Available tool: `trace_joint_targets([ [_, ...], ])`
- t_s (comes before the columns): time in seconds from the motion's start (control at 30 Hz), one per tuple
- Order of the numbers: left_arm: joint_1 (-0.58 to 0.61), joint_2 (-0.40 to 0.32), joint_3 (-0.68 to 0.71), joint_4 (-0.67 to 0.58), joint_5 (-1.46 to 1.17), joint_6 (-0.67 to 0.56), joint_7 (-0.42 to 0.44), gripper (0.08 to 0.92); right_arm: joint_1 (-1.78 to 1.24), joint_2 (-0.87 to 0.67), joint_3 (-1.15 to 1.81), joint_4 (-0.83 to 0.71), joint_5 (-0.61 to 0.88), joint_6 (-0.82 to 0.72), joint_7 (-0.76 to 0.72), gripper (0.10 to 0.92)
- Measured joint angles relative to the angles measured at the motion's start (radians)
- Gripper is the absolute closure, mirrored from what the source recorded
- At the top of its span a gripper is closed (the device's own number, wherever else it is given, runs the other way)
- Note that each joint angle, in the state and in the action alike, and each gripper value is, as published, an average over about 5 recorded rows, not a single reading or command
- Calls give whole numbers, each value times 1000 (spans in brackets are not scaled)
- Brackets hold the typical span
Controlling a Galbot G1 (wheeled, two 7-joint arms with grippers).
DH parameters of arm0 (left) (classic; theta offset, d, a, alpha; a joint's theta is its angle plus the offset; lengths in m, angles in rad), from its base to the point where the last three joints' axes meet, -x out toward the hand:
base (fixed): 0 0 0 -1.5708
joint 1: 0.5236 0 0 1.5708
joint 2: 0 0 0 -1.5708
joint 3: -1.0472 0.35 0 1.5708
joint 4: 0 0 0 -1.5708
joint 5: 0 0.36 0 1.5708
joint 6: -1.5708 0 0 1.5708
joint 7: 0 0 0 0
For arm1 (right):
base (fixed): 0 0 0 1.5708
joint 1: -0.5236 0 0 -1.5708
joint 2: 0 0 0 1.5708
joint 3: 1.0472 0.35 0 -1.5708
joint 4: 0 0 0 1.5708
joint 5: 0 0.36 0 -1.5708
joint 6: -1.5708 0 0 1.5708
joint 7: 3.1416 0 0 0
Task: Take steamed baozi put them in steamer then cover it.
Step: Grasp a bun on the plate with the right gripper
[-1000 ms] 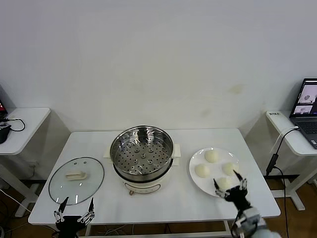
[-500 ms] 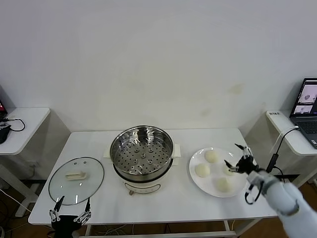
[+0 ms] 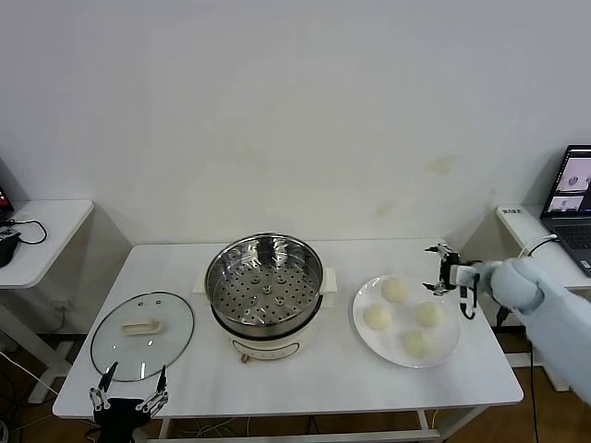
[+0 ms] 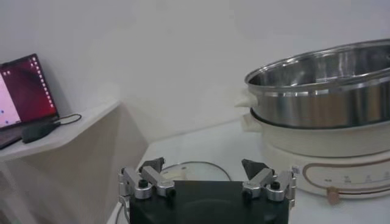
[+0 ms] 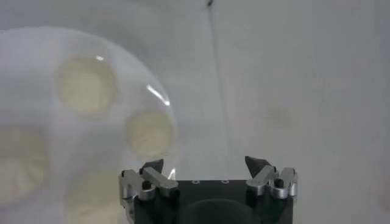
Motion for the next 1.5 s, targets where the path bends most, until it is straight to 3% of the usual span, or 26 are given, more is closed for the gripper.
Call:
trace_joint_targets([
  [0.43,-4,3,-16,7,1,3,3,177,166,143,-219,-215,-12,17,-119,203],
  [1.13,-3,6,-21,19,3,2,3,177,197,323,-268,-417,-69,21,-117,204],
  [1.5,0,4,-22,19,4,-1,2,177,197,363,-265,-460,-109,18,-116,310],
])
